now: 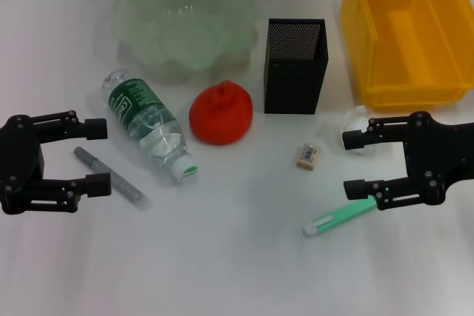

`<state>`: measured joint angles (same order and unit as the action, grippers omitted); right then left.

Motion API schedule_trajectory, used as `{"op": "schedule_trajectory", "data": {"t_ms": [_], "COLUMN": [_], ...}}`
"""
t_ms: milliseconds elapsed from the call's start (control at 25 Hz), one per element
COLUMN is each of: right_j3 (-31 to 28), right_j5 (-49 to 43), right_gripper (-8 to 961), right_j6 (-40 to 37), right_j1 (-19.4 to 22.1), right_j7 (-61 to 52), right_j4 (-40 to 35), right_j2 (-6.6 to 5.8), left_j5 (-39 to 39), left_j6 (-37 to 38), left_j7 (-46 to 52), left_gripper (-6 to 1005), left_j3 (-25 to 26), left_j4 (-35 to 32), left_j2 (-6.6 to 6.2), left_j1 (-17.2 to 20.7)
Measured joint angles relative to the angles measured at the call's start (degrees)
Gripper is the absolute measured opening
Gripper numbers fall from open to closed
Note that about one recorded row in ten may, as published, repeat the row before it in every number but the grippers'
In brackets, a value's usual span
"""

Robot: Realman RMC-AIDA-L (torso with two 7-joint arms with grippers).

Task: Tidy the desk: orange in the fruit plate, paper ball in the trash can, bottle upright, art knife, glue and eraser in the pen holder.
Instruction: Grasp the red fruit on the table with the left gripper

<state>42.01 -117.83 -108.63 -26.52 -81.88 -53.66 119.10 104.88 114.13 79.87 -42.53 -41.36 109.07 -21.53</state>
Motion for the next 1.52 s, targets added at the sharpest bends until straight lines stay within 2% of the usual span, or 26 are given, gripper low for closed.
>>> {"op": "schedule_trajectory", "data": {"t_ms": [320, 480, 680, 720, 760, 880, 920, 960, 1040, 1080, 1160, 1200, 1240, 1280, 1400, 1440, 1480, 1520], "right_j3": [-0.2, -0.8, -3.3, -3.9, -5.4, -7.4, -8.4, -9.6, -12.1, -14.3, -15.6, -15.6, -16.1, -16.4, -16.5, -16.6, -16.6, -16.6], "right_j5": [0.0, 0.1, 0.2, 0.2, 0.2, 0.2, 0.2, 0.2, 0.0, -0.1, -0.2, -0.2, -0.2, -0.3, -0.3, -0.3, -0.4, -0.4], "right_gripper": [750, 750, 749, 749, 749, 749, 748, 748, 748, 748, 748, 748, 748, 747, 747, 747, 747, 747], "right_j6": [-0.1, -0.3, -1.7, -1.9, -2.3, -2.9, -3.3, -3.9, -5.1, -6.4, -7.1, -7.1, -7.3, -7.3, -7.3, -7.3, -7.3, -7.3], "right_j1": [0.1, 0.5, 2.8, 3.5, 5.2, 6.7, 7.4, 8.0, 8.8, 9.3, 9.8, 9.8, 10.1, 10.3, 10.8, 10.9, 11.1, 11.2], "right_j7": [0.0, 0.1, 0.0, -0.1, -0.5, -1.1, -1.3, -1.5, -1.7, -1.7, -1.7, -1.7, -1.6, -1.5, -1.4, -1.4, -1.4, -1.4], "right_j4": [0.1, 0.0, -2.0, -2.6, -4.2, -6.1, -7.0, -7.8, -8.5, -8.7, -8.7, -8.7, -8.7, -8.7, -8.7, -8.7, -8.7, -8.7], "right_j2": [-0.01, -0.04, -0.49, -0.61, -0.85, -0.95, -0.97, -0.97, -0.98, -0.98, -0.98, -0.98, -0.98, -0.98, -0.74, -0.67, -0.63, -0.61], "left_j5": [0.1, 0.0, 0.0, 0.0, 0.1, 0.4, 0.4, 1.3, 2.6, 3.4, 3.4, 4.9, 4.9, 5.0, 5.0, 3.5, 3.5, 0.1], "left_j6": [-0.1, -1.0, -5.5, -5.5, -10.1, -13.9, -13.9, -17.6, -20.2, -21.7, -21.7, -25.3, -25.3, -29.3, -29.3, -37.2, -37.2, -41.7], "left_j7": [-0.1, -0.4, -1.4, -1.4, -1.8, -2.0, -2.0, -2.7, -3.2, -3.3, -3.3, -3.5, -3.5, -3.5, -3.5, -3.5, -3.5, -4.1], "left_gripper": [861, 861, 861, 861, 861, 860, 860, 860, 860, 860, 860, 860, 860, 861, 853, 851, 848, 845], "left_j3": [0.0, 0.5, 1.3, 1.3, 1.0, 0.8, 0.8, 0.8, 0.7, 0.4, 0.4, -1.2, -1.2, -3.8, -3.8, -9.0, -9.0, -14.0], "left_j4": [0.0, -0.1, -2.0, -2.0, -2.9, -3.2, -3.2, -3.1, -2.9, -2.6, -2.6, -1.2, -1.2, 1.3, 1.3, 5.2, 5.2, 6.9], "left_j2": [0.18, 0.71, 2.91, 2.91, 4.5, 5.82, 5.82, 7.36, 8.42, 8.82, 8.82, 9.31, 9.31, 9.42, 9.42, 9.84, 9.84, 9.95], "left_j1": [0.0, 0.0, -0.4, -0.4, -1.3, -2.7, -2.7, -4.4, -5.7, -6.5, -6.5, -8.2, -8.2, -9.9, -9.9, -12.4, -12.4, -13.2]}}
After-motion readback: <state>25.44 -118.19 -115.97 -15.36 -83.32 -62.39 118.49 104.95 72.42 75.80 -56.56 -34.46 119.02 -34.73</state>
